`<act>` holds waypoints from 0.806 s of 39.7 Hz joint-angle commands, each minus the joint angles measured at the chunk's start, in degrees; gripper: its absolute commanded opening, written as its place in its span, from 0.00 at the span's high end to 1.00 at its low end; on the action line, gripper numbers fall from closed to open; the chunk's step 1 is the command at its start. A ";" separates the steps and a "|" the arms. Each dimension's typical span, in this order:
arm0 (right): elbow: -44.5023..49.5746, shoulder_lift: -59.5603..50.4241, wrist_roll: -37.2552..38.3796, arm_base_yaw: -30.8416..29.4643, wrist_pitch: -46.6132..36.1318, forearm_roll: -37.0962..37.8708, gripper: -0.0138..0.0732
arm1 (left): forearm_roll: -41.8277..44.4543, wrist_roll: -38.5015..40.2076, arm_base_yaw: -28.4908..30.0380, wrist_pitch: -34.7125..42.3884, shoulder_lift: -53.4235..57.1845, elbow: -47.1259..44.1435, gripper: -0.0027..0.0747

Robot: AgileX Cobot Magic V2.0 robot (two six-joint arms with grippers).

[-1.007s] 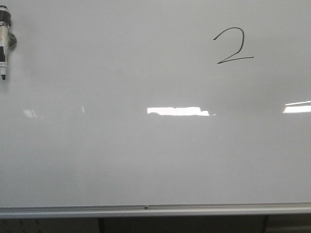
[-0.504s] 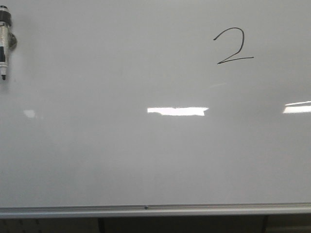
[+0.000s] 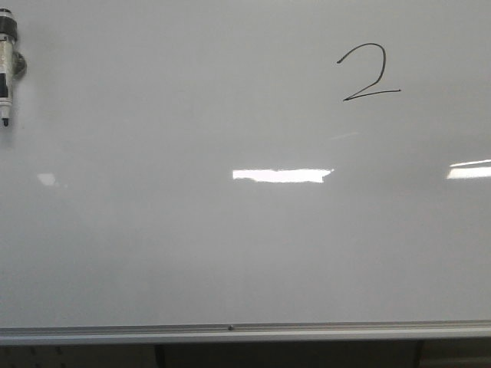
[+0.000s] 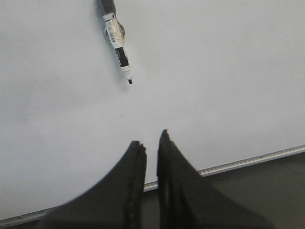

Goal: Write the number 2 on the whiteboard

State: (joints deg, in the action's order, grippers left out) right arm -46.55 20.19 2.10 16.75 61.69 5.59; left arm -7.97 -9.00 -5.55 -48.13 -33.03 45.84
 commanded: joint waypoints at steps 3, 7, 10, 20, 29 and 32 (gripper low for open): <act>-1.37 0.66 -0.06 -0.39 -4.49 1.06 0.92 | -0.07 -0.06 -0.08 4.80 -0.22 1.46 0.99; -1.37 0.66 -0.06 -0.39 -5.49 0.89 0.92 | 0.49 -0.17 -0.08 5.27 -0.22 1.46 0.99; -1.37 0.66 -0.06 -0.39 -5.38 0.71 0.92 | 0.49 -0.17 -0.08 5.04 -0.22 1.46 0.99; -1.37 0.66 -0.06 -0.39 -5.31 0.71 0.92 | 0.49 -0.17 -0.08 5.04 -0.22 1.46 0.99; -1.37 0.66 -0.06 -0.39 -5.31 0.71 0.92 | 0.49 -0.17 -0.08 5.04 -0.22 1.46 0.99; -1.37 0.66 -0.06 -0.39 -5.31 0.71 0.92 | 0.49 -0.17 -0.74 5.04 -0.22 1.36 0.99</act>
State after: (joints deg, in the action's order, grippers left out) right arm -46.55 20.19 2.22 16.75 60.81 5.59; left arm -7.16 -9.21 -5.55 -47.59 -33.03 45.84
